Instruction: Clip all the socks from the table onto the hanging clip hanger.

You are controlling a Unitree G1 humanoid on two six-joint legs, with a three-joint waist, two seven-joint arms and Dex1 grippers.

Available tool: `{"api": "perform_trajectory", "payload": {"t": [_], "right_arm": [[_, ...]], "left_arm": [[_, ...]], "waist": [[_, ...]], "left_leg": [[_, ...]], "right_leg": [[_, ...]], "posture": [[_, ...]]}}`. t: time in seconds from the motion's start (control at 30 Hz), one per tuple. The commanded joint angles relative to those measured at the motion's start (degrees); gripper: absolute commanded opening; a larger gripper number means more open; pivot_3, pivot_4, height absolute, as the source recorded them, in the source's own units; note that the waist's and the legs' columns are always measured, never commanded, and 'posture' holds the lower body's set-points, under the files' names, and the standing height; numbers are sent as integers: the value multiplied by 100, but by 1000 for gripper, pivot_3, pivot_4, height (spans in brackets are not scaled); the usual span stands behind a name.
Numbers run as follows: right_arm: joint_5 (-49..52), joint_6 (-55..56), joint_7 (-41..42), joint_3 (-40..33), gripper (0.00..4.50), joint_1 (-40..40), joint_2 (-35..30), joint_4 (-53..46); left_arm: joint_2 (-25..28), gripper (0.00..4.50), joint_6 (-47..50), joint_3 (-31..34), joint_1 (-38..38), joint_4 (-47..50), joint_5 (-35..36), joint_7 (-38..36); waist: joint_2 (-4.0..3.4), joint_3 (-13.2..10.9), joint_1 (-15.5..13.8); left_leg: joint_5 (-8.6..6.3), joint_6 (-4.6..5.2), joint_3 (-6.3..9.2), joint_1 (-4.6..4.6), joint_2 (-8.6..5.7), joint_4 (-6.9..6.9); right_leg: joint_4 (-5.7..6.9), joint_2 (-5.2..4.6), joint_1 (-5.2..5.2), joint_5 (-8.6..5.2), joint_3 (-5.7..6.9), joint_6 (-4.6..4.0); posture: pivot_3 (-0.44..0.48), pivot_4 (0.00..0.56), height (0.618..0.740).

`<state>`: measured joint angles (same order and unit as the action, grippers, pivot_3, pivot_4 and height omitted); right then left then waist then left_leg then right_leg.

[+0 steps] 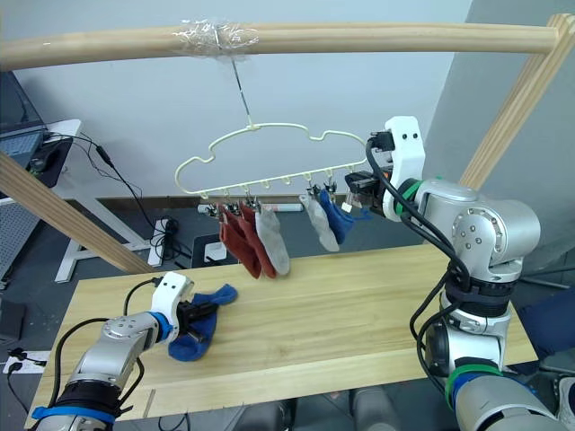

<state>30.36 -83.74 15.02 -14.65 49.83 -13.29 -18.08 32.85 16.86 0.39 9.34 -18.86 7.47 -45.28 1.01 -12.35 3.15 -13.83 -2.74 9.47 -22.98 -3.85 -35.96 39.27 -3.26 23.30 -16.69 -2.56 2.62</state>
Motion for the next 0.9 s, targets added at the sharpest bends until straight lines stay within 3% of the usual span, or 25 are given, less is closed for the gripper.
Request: {"api": "perform_trajectory", "payload": {"t": [0.03, 0.13, 0.27, 0.4, 0.6, 0.9], "right_arm": [[108, -39, -120, -275, 0, 69, 256, 5], [99, -215, -213, -401, 0, 92, 399, 110], [-47, -795, -636, -1195, 0, 343, 1011, 291], [-14, -876, -1182, -1889, 0, 608, 1450, 511], [364, -876, -1807, -2404, 0, 792, 1686, 666], [1235, -876, -2549, -2464, 0, 654, 1606, 738]], "left_arm": [[-69, 35, -290, -76, 233, 876, 546, -776], [-133, 35, -877, -402, 523, 1347, 569, -1333], [-691, 35, -1290, -610, 985, 1854, 985, -1589], [-1162, 35, -1483, -772, 1187, 2027, 946, -1371], [-1448, 35, -2235, -799, 1290, 1683, 569, -935], [-1503, 35, -3545, -667, 1474, 1039, 6, -235]], "waist": [[0, 0, -3], [0, 0, -10], [0, 0, -20], [0, 0, 12], [0, 0, 17], [-1, -1, 18]], "left_leg": [[0, 0, 1, -1, 2, 0], [1, -2, 1, -4, 5, 0], [1, -2, -6, -3, 6, 0], [1, -1, -10, -3, 7, 0], [1, 0, -12, -1, 10, -2], [1, 0, -14, -1, 9, -6]], "right_leg": [[-1, 0, 1, 0, 1, -1], [0, 4, 3, 4, 3, -6], [-4, 5, 2, 5, -1, -7], [-7, 7, 2, 6, -3, -7], [1, 13, 2, 6, -2, -7], [5, 14, 0, 6, -1, -7]], "posture": [[6, 211, 740], [4, 211, 740], [-1, 213, 740], [-26, 223, 740], [-36, 229, 740], [-29, 233, 740]]}}
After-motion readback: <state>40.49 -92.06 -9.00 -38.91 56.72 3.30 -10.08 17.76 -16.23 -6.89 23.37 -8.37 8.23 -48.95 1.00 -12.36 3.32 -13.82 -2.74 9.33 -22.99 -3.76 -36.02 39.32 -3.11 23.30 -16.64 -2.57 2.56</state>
